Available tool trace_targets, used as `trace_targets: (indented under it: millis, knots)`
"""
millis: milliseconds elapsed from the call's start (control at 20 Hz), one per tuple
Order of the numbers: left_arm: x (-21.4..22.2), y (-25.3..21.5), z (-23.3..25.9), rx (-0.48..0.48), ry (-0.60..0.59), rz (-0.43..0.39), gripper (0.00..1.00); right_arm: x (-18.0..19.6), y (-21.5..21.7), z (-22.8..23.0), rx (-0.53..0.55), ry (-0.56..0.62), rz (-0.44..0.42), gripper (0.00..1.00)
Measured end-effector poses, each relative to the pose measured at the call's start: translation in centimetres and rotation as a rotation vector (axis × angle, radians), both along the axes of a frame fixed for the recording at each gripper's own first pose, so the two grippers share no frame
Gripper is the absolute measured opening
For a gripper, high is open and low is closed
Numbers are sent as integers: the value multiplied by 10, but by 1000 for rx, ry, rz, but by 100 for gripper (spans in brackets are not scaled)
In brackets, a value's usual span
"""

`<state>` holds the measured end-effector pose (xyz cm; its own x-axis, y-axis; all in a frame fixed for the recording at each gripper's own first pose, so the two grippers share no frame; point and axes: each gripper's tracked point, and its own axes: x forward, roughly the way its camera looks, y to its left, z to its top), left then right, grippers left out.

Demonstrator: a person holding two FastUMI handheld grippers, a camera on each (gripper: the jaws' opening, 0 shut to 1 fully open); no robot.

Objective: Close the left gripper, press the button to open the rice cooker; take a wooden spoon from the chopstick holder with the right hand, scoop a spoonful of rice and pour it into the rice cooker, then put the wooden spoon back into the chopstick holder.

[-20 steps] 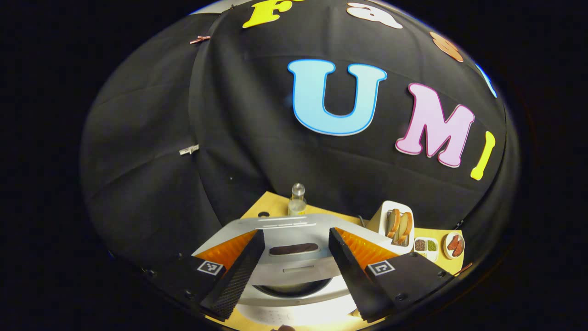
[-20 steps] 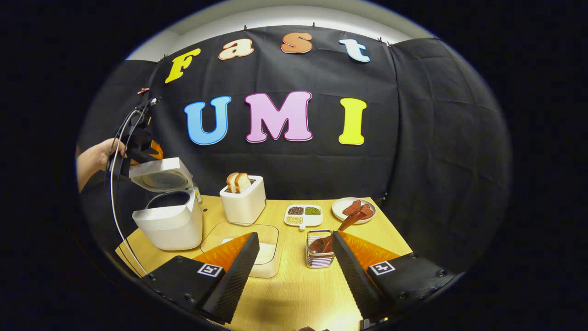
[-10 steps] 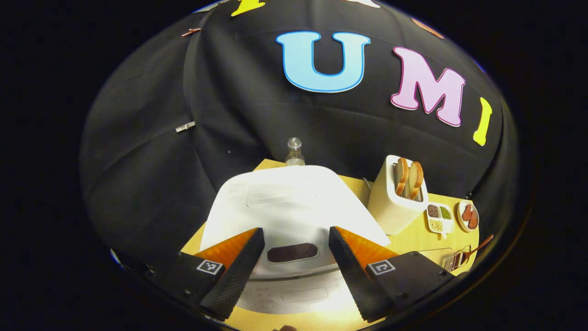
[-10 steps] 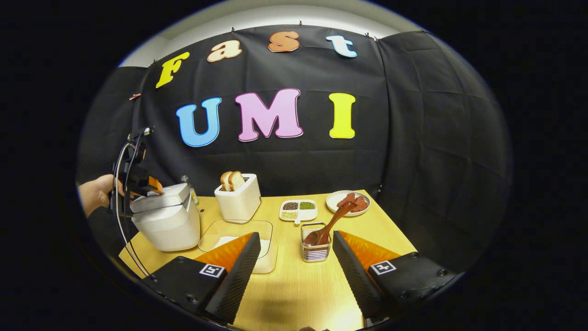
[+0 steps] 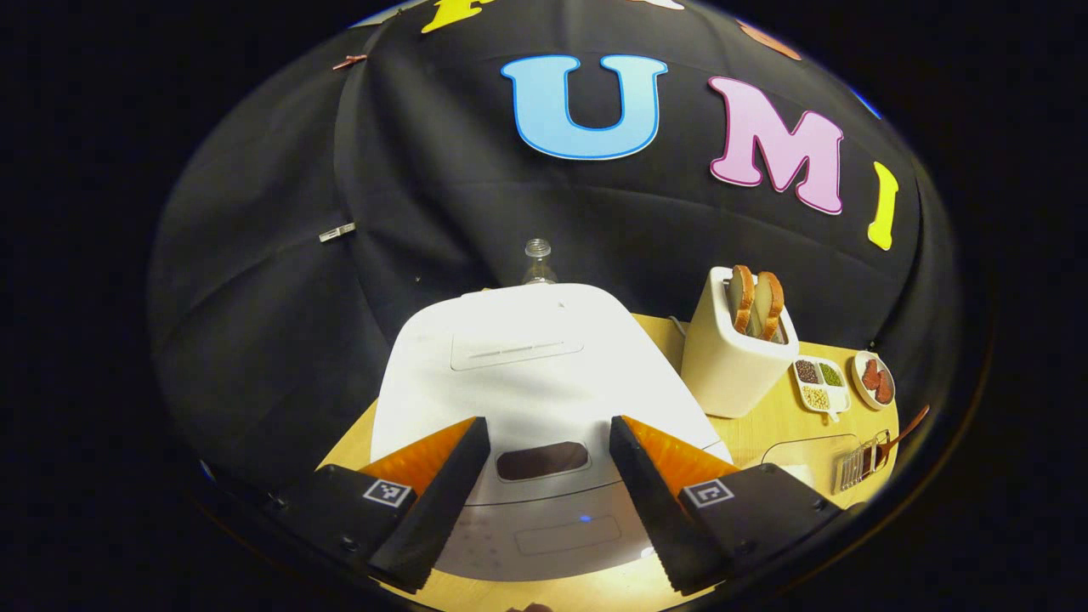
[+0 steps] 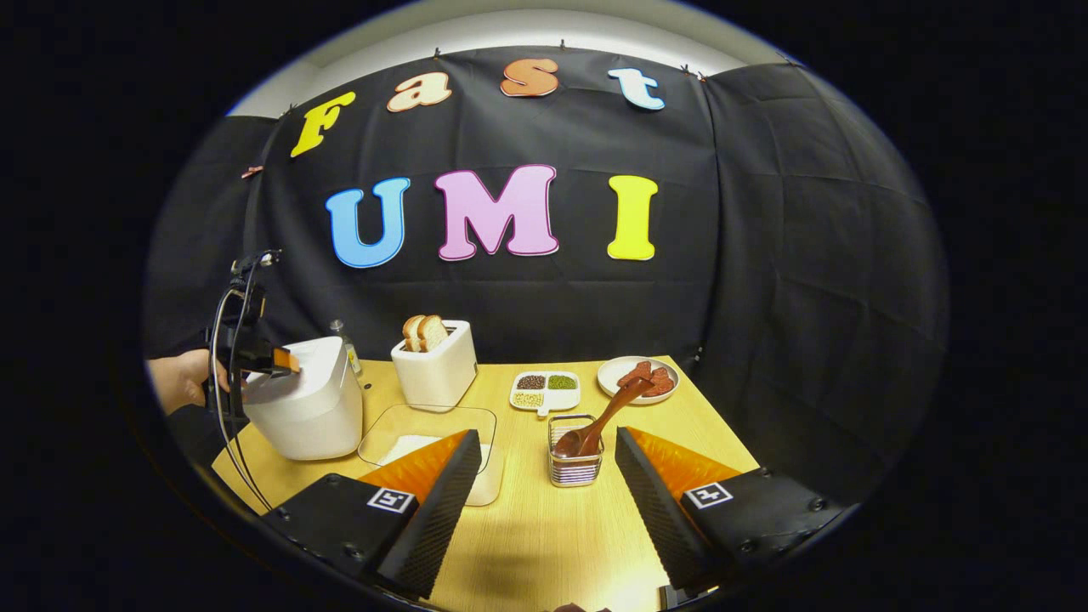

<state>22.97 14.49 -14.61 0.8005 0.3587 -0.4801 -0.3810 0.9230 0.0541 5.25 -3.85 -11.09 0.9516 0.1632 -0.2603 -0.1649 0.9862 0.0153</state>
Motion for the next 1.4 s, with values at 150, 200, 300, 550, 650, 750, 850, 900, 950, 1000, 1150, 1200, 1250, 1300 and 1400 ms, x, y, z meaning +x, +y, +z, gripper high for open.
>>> trace_targets:
  millis: [150, 200, 300, 550, 650, 750, 850, 900, 950, 1000, 1150, 1200, 1250, 1300, 1400]
  knots:
    - [-1, -5, 3, 18, -5, -26, 100, 7, -2, 2, 16, 5, -4, 99]
    - [-5, -9, 11, 19, -21, -29, 100, 10, -1, 6, 23, 0, 1, 99]
    - [-15, -13, 37, 52, -85, -16, 97, 21, 1, 14, 19, -17, 15, 99]
    - [-61, -66, 126, 79, -299, -126, 96, 34, 5, 49, 54, -70, 8, 99]
    - [-89, -81, 159, 86, -390, -151, 96, 33, 8, 64, 67, -78, 19, 99]
    - [-114, -99, 183, 84, -447, -182, 95, 27, 9, 84, 75, -93, 31, 99]
    - [-138, -104, 196, 102, -470, -195, 96, 17, 7, 104, 76, -123, 36, 99]
    - [-150, -107, 200, 102, -485, -197, 95, 13, 5, 110, 72, -136, 36, 99]
    - [-162, -110, 203, 95, -496, -196, 95, 7, 2, 115, 63, -143, 28, 98]
    - [-172, -113, 203, 83, -500, -197, 95, 2, -2, 119, 58, -149, 12, 98]
    - [-205, -114, 194, 61, -513, -179, 96, -16, -8, 123, 65, -168, -43, 98]
    - [-214, -110, 194, 76, -534, -169, 95, -22, -11, 121, 63, -171, -65, 98]
    - [-221, -102, 193, 95, -545, -154, 95, -27, -13, 117, 62, -169, -87, 98]
    - [-224, -100, 185, 95, -539, -158, 95, -32, -14, 113, 64, -165, -104, 98]
    - [-229, -101, 175, 46, -535, -174, 95, -41, -12, 104, 74, -150, -124, 98]
